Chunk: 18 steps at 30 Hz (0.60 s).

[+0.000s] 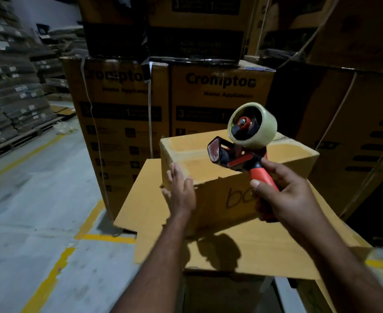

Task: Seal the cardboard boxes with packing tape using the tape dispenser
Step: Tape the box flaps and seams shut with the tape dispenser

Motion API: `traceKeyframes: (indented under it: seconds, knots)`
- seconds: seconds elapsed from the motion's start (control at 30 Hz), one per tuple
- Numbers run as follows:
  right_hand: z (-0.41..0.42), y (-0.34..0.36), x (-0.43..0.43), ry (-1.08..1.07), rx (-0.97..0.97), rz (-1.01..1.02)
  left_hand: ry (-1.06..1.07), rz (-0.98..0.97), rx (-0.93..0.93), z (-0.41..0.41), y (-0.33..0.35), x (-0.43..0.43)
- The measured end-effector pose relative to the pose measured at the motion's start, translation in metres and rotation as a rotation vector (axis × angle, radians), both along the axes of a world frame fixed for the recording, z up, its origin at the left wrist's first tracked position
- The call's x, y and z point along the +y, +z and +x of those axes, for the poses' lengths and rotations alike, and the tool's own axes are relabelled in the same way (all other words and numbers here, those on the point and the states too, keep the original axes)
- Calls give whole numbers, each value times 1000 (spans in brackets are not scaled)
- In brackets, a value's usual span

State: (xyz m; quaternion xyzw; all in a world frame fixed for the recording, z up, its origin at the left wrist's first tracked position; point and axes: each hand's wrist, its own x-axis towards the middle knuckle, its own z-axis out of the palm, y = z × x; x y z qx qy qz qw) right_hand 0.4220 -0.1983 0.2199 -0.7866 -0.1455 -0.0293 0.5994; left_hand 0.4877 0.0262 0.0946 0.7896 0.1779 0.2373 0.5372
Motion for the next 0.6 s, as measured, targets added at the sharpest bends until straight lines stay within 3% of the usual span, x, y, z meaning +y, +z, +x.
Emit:
traceKeyframes:
  seconds: [0.2, 0.33, 0.47, 0.6]
  knots:
    - [61, -19, 54, 13, -84, 63, -104, -173, -63, 8, -6, 41]
    - [110, -34, 108, 30, -157, 66, -113, -239, 52, 22, 2, 49]
    - [148, -51, 157, 73, -180, 87, -84, -157, 176, 47, 18, 69]
    - [157, -68, 176, 94, -187, -27, -26, -39, 322, 86, 24, 93]
